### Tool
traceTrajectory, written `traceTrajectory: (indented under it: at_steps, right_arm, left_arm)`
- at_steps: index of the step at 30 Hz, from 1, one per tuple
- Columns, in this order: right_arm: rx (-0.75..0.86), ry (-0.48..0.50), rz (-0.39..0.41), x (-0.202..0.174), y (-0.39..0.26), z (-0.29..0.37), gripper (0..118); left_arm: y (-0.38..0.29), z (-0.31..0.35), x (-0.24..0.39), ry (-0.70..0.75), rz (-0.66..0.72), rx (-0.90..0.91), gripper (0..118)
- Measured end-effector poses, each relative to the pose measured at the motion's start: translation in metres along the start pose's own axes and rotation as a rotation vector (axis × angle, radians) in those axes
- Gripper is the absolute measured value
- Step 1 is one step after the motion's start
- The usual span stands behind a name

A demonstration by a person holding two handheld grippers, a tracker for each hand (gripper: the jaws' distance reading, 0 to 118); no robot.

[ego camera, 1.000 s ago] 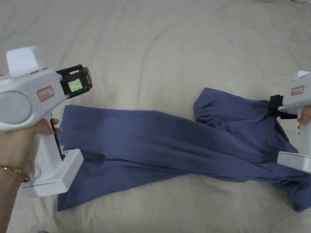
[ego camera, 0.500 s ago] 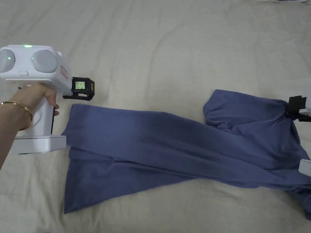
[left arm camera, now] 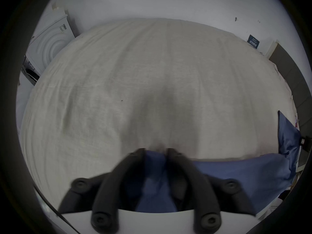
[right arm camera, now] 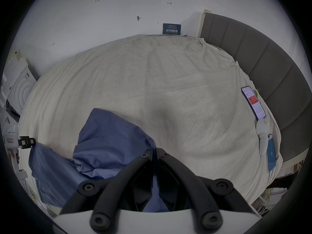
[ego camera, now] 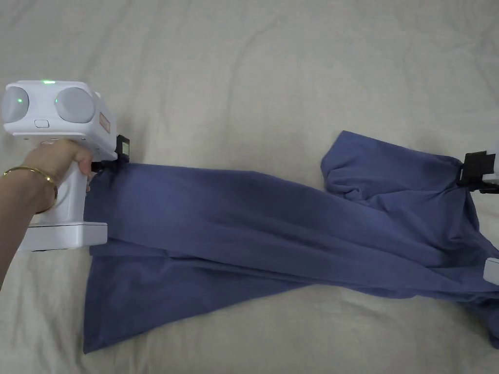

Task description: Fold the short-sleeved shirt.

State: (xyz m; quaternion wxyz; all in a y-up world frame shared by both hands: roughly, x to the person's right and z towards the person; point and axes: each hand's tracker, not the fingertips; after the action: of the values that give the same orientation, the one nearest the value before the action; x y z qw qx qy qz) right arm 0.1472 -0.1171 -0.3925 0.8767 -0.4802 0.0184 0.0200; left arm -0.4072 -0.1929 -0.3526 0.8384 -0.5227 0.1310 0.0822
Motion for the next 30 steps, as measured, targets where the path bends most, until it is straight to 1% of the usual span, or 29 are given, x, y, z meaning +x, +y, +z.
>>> traceTrajectory:
  at_steps: [3,5,10,14,18,21,24,27,28,30]
  right_arm:
    - [0.0,0.001,-0.003,-0.003,-0.001,0.003,2]
    - [0.009,0.006,-0.008,-0.007,-0.002,0.012,2]
    - [0.079,0.034,-0.041,-0.008,0.001,0.053,2]
    - [0.185,0.067,-0.082,-0.001,0.003,0.106,2]
    - [0.309,0.06,-0.118,0.019,0.005,0.168,2]
    - [0.386,0.077,-0.162,0.036,0.004,0.215,2]
    - [0.473,0.102,-0.183,0.046,0.002,0.264,2]
    - [0.559,0.119,-0.192,0.05,0.003,0.312,2]
    - [0.59,0.12,-0.186,0.046,0.002,0.328,2]
    - [0.654,0.112,-0.156,0.042,0.002,0.36,2]
  left_arm:
    - [-0.003,0.005,0.004,0.017,-0.018,0.005,0]
    - [-0.007,0.021,0.001,0.015,0.02,0.061,0]
    - [-0.009,0.089,-0.017,-0.08,0.086,0.235,0]
    - [-0.006,0.162,-0.035,-0.155,0.165,0.384,0]
    - [-0.008,0.237,-0.052,-0.159,0.188,0.523,0]
    - [-0.013,0.289,-0.066,-0.147,0.209,0.616,0]
    - [-0.021,0.335,-0.074,-0.15,0.222,0.692,0]
    - [-0.023,0.371,-0.077,-0.15,0.217,0.755,0]
    - [-0.024,0.385,-0.077,-0.157,0.212,0.773,0]
    - [-0.02,0.407,-0.075,-0.117,0.195,0.83,0]
